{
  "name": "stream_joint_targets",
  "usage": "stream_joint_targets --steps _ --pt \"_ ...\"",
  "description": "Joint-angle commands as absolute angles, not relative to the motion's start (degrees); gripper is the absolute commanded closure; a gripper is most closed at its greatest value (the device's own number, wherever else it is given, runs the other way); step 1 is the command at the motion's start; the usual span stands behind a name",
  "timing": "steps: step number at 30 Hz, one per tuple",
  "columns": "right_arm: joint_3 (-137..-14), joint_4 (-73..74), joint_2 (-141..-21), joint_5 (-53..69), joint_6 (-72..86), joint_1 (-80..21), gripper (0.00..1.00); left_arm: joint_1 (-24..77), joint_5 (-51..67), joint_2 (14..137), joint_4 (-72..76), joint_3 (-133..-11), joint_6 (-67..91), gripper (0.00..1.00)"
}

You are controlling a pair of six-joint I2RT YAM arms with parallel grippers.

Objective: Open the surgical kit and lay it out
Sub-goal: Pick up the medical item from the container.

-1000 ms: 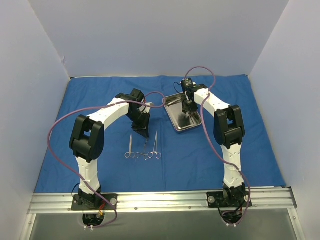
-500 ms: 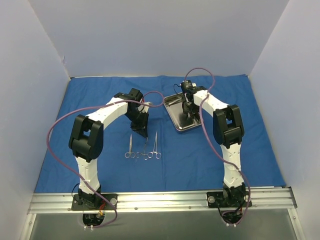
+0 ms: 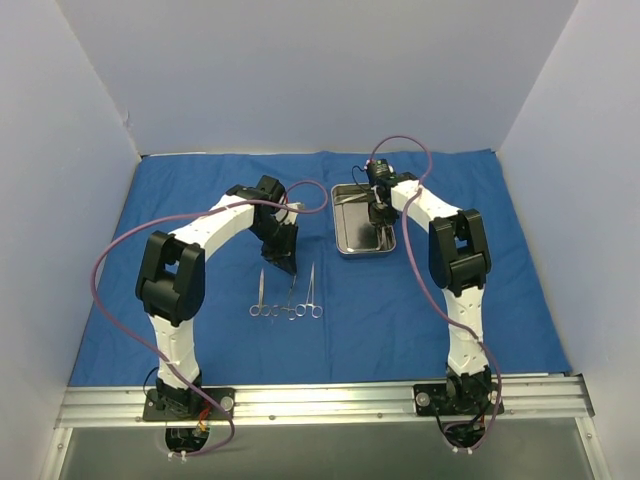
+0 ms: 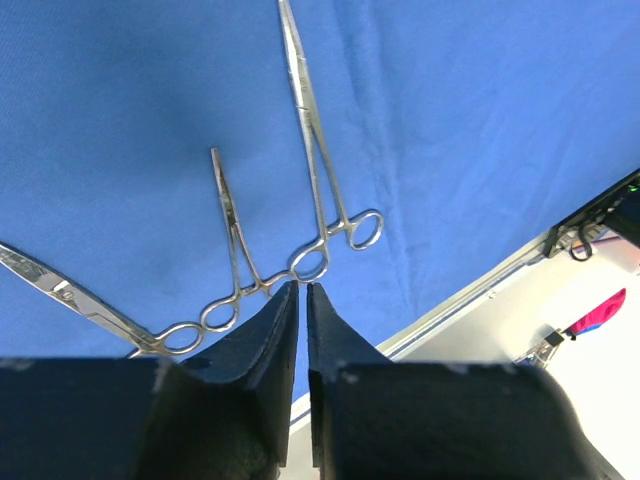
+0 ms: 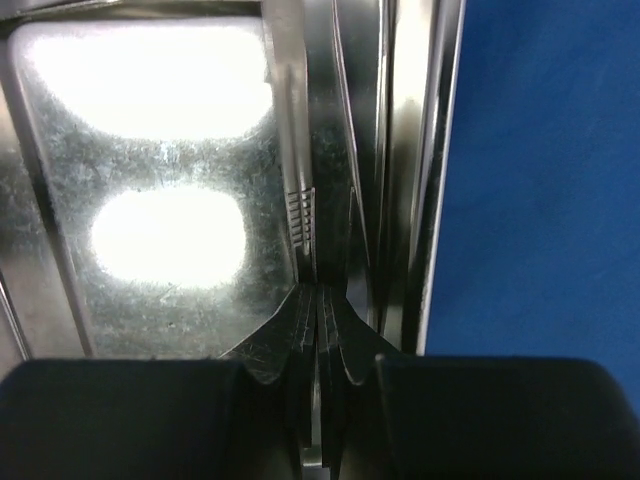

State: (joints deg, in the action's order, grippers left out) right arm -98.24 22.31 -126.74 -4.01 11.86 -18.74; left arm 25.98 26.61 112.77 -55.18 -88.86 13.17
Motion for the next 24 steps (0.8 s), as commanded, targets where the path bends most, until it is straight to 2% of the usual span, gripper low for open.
stream_joint_targets --steps 1,6,11,18,20,24 --pt "-101.33 29.44 -125.61 -3.08 11.77 -18.98 1.00 25.66 28.91 108.55 -53.35 -90.17 13.71 0.82" --pt "-104.50 32.34 -123.67 -1.32 12.74 -18.98 1.00 25.40 32.34 107.84 -50.55 -90.79 14.41 0.71" --pt "-103.62 32.08 -119.36 3.77 12.31 -18.99 1.00 24.70 41.10 107.84 -45.80 -91.15 17.21 0.60" --pt "-99.06 26.12 -115.58 18.00 13.27 -17.85 1.00 22.33 53.24 105.91 -23.25 -86.49 30.49 0.53" --pt "-97.92 23.75 -114.44 25.80 14.85 -17.23 1.00 22.24 54.83 105.21 -17.52 -85.87 33.82 0.51" --pt "-95.46 19.61 -112.33 31.45 17.92 -17.14 1.00 22.24 55.63 104.77 -11.01 -85.08 36.56 0.47"
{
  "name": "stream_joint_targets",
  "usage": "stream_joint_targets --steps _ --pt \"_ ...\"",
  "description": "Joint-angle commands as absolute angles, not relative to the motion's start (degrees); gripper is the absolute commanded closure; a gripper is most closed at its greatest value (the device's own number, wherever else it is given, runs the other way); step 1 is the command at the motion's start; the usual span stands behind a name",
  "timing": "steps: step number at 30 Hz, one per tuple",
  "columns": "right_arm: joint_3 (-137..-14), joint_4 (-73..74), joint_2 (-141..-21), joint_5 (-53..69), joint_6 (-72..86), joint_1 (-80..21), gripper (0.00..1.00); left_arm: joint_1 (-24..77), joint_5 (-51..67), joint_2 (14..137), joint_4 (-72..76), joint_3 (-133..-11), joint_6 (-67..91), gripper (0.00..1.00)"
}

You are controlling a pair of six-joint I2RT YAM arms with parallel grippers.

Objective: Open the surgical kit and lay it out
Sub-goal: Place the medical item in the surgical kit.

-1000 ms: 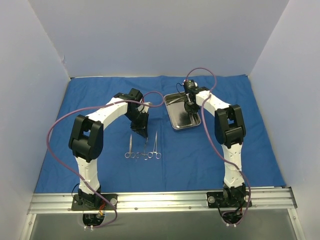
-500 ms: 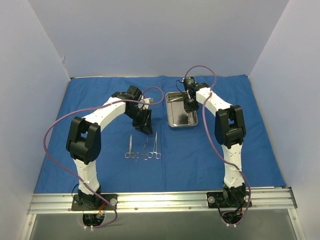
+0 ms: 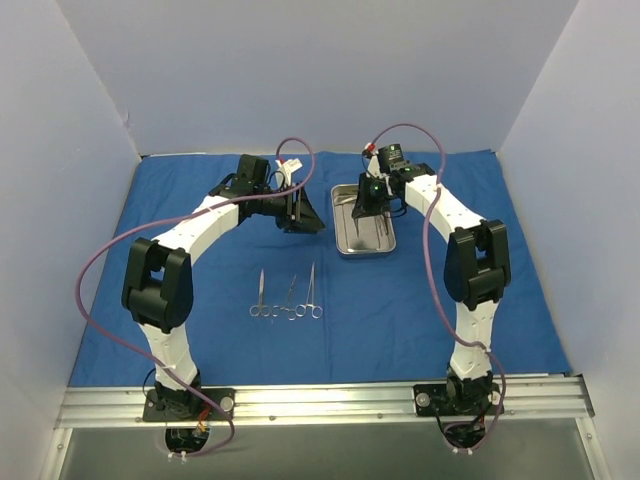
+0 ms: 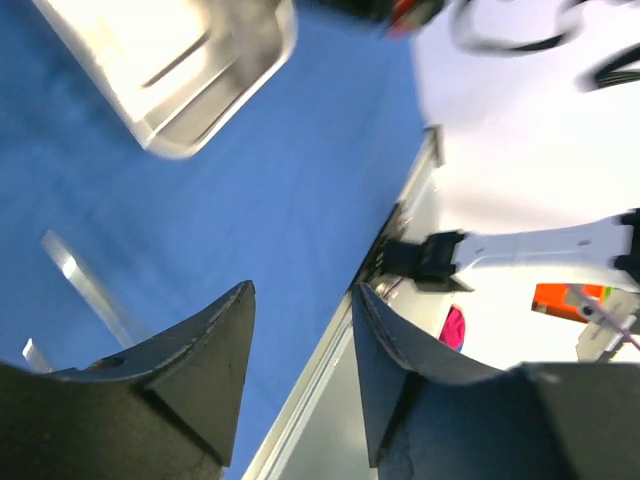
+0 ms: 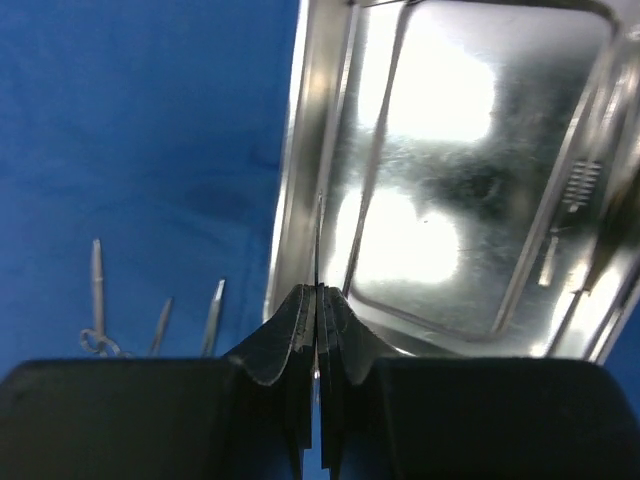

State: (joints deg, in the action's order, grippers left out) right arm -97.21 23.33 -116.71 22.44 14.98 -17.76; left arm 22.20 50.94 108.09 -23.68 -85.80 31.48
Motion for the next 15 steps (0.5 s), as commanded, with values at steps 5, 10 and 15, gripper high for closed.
stream_joint_targets --steps 5,10,15 --pt "-93.70 14.79 -109.78 39.87 23.00 -17.05 1.00 22.32 56.42 104.85 -2.84 -83.41 39.98 0.43" --pt "-87.91 5.90 -106.01 45.60 31.63 -16.53 1.00 22.32 57.57 105.21 8.87 -79.72 47.28 0.43" --pt "-84.20 -3.85 -102.93 49.39 39.01 -16.35 1.00 22.41 58.10 106.52 14.07 -78.04 51.50 0.44"
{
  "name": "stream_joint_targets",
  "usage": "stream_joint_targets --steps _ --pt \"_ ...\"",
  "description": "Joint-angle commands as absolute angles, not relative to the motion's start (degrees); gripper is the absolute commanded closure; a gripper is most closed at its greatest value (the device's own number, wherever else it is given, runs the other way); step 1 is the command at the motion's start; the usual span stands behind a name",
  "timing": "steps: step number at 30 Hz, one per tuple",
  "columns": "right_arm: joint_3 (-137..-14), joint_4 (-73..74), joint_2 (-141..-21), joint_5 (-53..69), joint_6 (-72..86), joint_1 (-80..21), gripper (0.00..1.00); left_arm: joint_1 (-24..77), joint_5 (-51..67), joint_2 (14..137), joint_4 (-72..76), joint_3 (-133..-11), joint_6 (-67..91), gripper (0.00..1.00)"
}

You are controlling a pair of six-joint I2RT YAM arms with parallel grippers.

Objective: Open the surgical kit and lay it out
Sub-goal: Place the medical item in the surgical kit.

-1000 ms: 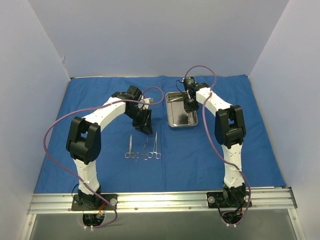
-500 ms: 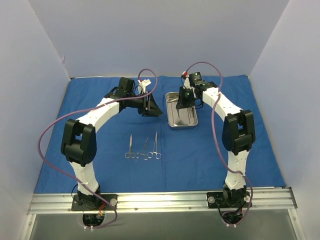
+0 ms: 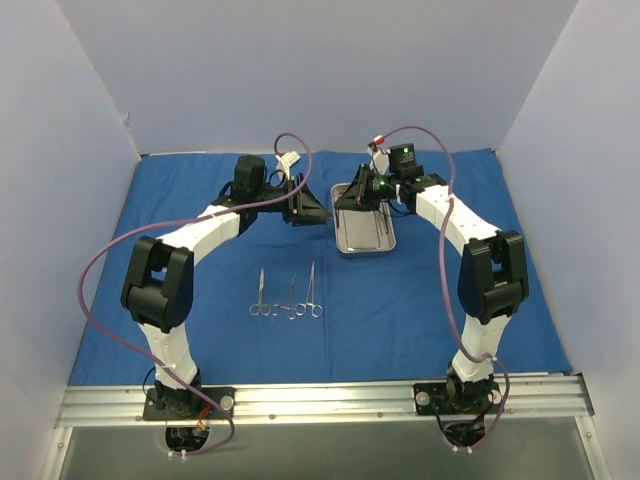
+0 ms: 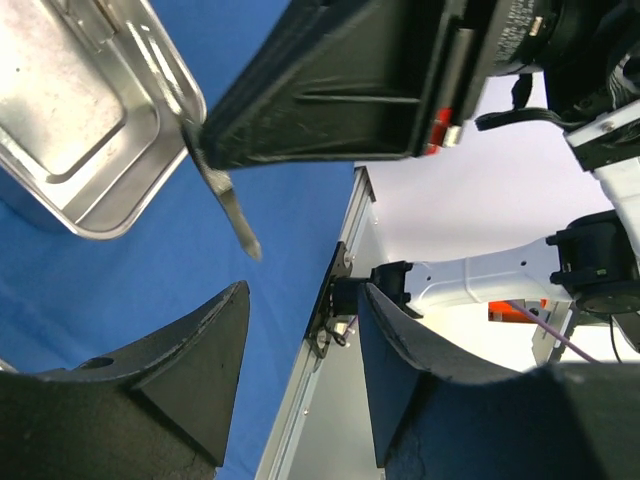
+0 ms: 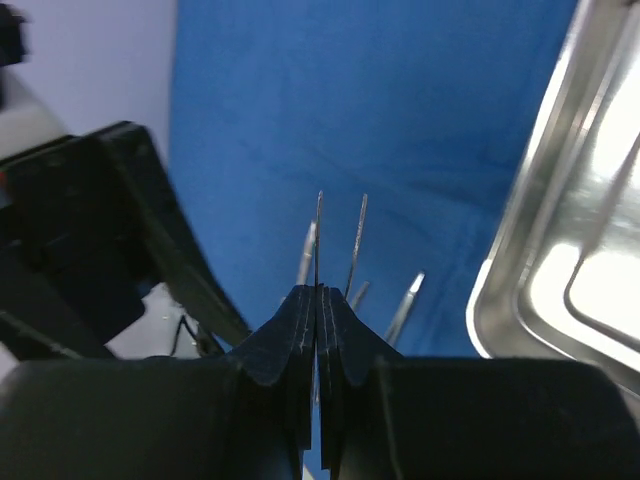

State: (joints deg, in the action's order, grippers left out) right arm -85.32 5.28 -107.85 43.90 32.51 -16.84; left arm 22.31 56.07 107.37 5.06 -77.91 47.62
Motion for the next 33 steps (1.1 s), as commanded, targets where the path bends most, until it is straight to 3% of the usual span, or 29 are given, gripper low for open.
stream_joint_targets --steps 1,23,25,29,30,31,33 --pt "-83.94 -4.39 -102.66 49.66 40.07 -16.35 1.00 22.41 58.18 106.70 14.06 -78.05 51.42 0.44" --pt "-79.72 -14.06 -100.37 50.27 47.64 -18.10 1.00 22.50 62.22 112.50 23.88 -79.72 60.11 0.52" --pt "-79.45 -14.94 -100.63 50.19 48.34 -18.28 1.00 22.50 62.84 113.46 25.66 -80.15 62.65 0.59" --pt "-79.54 -14.94 -101.16 49.57 48.34 -19.16 1.00 21.97 63.81 113.91 34.43 -79.10 68.72 0.98" --pt "-79.72 -14.85 -101.68 49.48 48.34 -19.25 1.00 21.71 63.37 113.82 34.28 -78.75 68.73 0.98" --pt "-80.24 -13.90 -101.95 48.87 48.08 -19.34 0.90 21.27 62.59 112.51 32.80 -77.97 65.95 0.98" --pt "-83.39 -5.75 -101.95 46.07 44.05 -18.90 0.63 19.17 58.21 109.70 13.19 -77.61 56.74 0.98"
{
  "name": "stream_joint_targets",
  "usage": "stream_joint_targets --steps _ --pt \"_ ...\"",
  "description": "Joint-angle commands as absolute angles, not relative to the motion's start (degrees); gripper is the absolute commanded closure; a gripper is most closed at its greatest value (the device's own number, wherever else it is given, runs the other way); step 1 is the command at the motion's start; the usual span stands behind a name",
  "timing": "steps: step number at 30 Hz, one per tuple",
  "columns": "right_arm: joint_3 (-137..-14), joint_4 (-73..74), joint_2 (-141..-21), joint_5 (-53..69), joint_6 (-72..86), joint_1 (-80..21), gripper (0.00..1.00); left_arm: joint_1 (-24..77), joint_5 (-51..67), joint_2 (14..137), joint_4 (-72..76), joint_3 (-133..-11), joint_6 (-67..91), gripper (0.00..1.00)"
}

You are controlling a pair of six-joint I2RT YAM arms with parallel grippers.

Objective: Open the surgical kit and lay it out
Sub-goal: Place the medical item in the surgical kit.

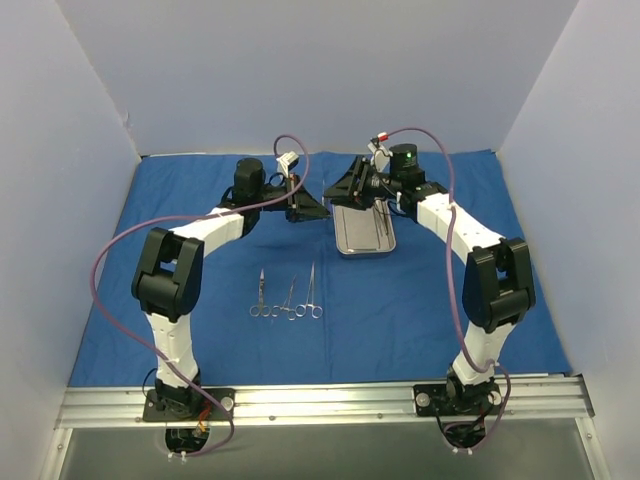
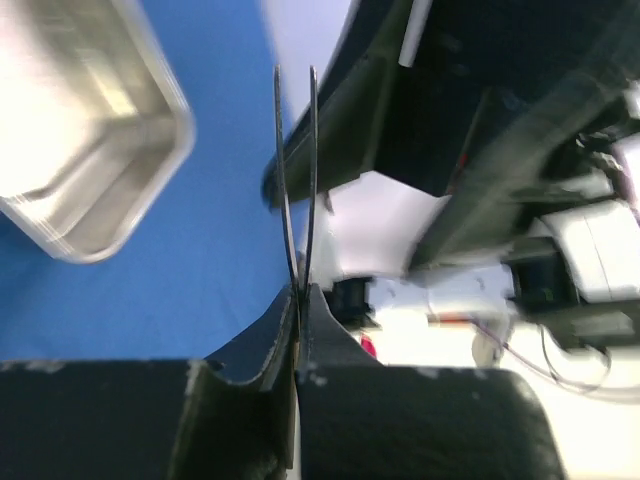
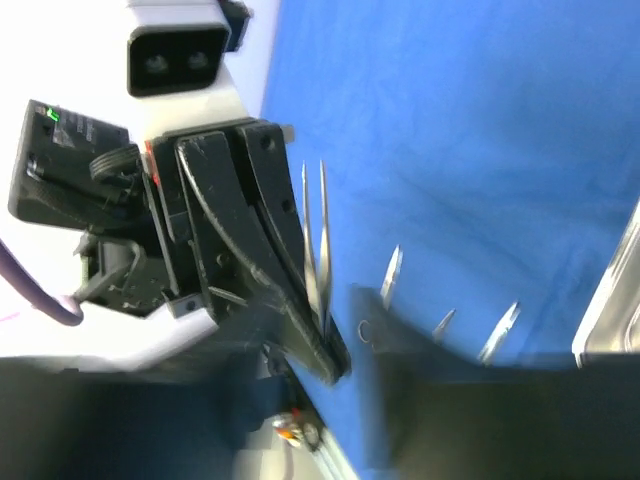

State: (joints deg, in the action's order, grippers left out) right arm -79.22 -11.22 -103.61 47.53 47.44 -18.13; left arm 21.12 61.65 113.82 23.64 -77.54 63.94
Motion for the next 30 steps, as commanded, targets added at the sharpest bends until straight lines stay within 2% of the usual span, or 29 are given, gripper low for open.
stream_joint_targets --steps 1,2,4,5,8,11,17,20,30 --pt "-85.15 -2.06 -101.87 43.79 41.95 -18.55 0.37 18.64 51.83 106.90 4.31 -79.78 50.16 0.98" --pt "-87.25 8.25 -101.78 37.59 39.31 -18.28 0.28 18.20 46.98 105.74 -16.84 -81.72 36.70 0.98" --pt "-95.07 18.15 -102.30 30.27 30.79 -18.11 0.16 18.28 33.31 102.33 -28.44 -83.14 26.42 0.98" --pt "-97.10 24.98 -102.65 27.62 28.41 -18.19 0.15 18.19 29.22 100.91 -33.44 -81.32 24.98 0.98" --pt "-99.67 31.35 -103.10 21.90 23.74 -17.93 0.13 18.37 17.20 97.04 -41.18 -77.01 22.24 0.98" --pt "-97.48 31.38 -101.17 22.23 22.50 -17.84 0.13 19.95 6.47 93.96 -49.00 -74.97 22.41 0.98" --pt "-85.01 24.26 -92.91 26.54 26.18 -17.93 0.13 21.80 -2.71 90.44 -53.08 -65.93 27.50 0.98" --pt "-81.40 23.56 -90.01 27.33 25.23 -18.11 0.12 21.80 -6.41 88.77 -49.86 -60.57 27.60 0.98" --pt "-81.39 24.26 -91.75 25.93 22.06 -17.58 0.12 22.32 -7.56 96.68 -51.50 -61.09 26.28 0.98"
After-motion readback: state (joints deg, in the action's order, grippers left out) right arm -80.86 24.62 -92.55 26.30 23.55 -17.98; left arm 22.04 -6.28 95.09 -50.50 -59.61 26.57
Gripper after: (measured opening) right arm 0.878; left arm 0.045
